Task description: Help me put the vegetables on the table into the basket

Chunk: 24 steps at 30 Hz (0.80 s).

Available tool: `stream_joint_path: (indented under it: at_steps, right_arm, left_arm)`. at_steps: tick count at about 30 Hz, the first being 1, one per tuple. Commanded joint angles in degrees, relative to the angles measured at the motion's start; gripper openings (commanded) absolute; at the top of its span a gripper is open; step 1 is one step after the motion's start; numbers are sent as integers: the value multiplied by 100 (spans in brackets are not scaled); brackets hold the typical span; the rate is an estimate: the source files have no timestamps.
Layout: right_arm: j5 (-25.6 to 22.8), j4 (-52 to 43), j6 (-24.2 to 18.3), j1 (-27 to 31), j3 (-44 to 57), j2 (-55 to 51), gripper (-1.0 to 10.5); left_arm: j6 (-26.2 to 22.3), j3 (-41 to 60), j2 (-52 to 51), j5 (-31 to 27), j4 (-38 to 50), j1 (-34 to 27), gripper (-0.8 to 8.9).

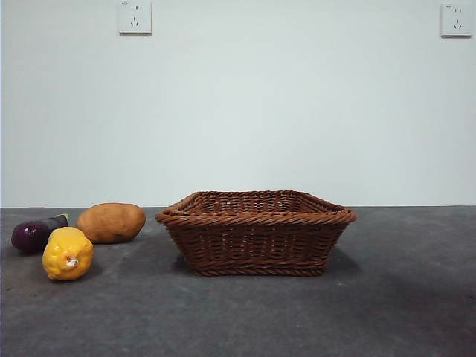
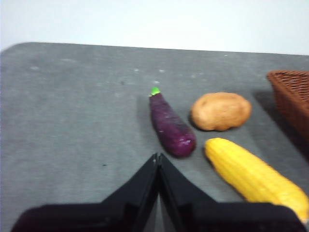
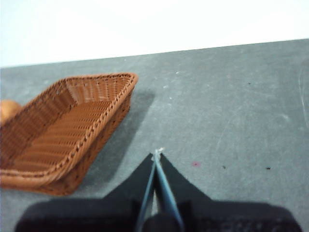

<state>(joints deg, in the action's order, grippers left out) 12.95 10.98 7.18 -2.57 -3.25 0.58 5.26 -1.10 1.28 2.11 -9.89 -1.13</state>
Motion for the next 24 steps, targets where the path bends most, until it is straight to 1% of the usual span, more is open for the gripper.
stream_joint_path:
  at_steps: [1,3,4,7,11,16,20,24]
  right_arm:
    - [-107,-48,544,-2,-216,0,-10]
    - [-103,-24,686,-2,-380,31,-10]
    - [-103,17,743,-2,-514,83,-10]
    - [-101,166,761,-2,-892,293,-10]
    - [-87,603,713,-2,-1580,769,-10]
    - [2,1495,245,-4,-2625,1572,-10]
    - [282,2345,-284,-4,-3530,2234,-10]
    - [553,3073,-636,-4,-4345,2769,-10]
  left_arm:
    - [275,-190,4,225,0,-20,-6]
    - [393,-350,31,280,-50,-20,-6]
    - [527,-487,63,284,-144,-20,-6]
    - [745,-879,221,339,-474,-20,-6]
    - [756,-1497,531,621,-879,-20,-6]
    - [734,-2286,1064,966,-1283,-20,-6]
    - [610,-2922,1539,1384,-1722,-20,-6]
    - [448,-3521,1952,1753,-2111,-20,-6]
